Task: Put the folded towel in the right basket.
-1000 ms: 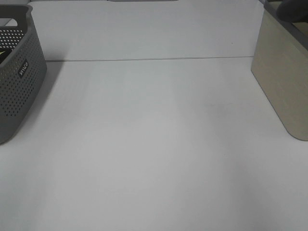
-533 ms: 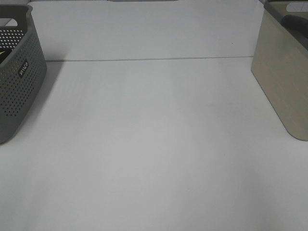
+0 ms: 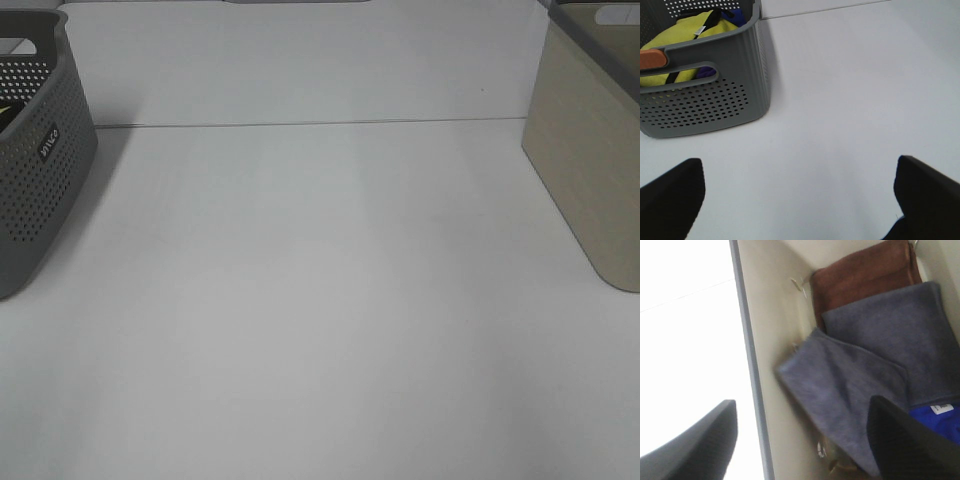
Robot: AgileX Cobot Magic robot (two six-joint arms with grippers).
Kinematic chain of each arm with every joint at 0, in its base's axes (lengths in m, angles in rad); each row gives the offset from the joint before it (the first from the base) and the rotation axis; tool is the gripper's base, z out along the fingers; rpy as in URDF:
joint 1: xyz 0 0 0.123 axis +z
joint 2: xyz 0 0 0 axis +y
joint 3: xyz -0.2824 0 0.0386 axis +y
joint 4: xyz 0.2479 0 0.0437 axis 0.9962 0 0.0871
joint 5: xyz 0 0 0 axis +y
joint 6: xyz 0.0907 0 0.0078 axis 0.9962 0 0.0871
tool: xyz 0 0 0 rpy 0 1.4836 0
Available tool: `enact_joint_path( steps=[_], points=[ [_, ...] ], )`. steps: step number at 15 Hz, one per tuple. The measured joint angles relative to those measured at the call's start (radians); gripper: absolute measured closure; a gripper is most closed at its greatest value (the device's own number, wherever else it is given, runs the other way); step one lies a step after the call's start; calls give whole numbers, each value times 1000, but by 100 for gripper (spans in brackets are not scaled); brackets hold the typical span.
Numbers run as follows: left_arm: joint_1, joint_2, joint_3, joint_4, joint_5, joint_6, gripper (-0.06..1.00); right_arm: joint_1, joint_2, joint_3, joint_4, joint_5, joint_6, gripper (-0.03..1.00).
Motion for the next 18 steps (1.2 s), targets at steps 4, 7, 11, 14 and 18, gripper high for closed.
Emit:
enact_joint_path(
  steps=[4,7,11,14,18],
  points=[
    [0,0,0,0,0,0,-3,31,-66,0,-3,18,-4,28],
    [0,0,0,0,0,0,-3,112,-67,0,-4,83,-16,28],
    [0,0,0,0,0,0,-3,241,-69,0,-3,159,-16,28],
    [0,0,0,0,0,0,-3,278,-81,4,-13,164,-16,28],
    [0,0,0,0,0,0,-3,279,-312,198,-25,165,-16,28]
  ],
)
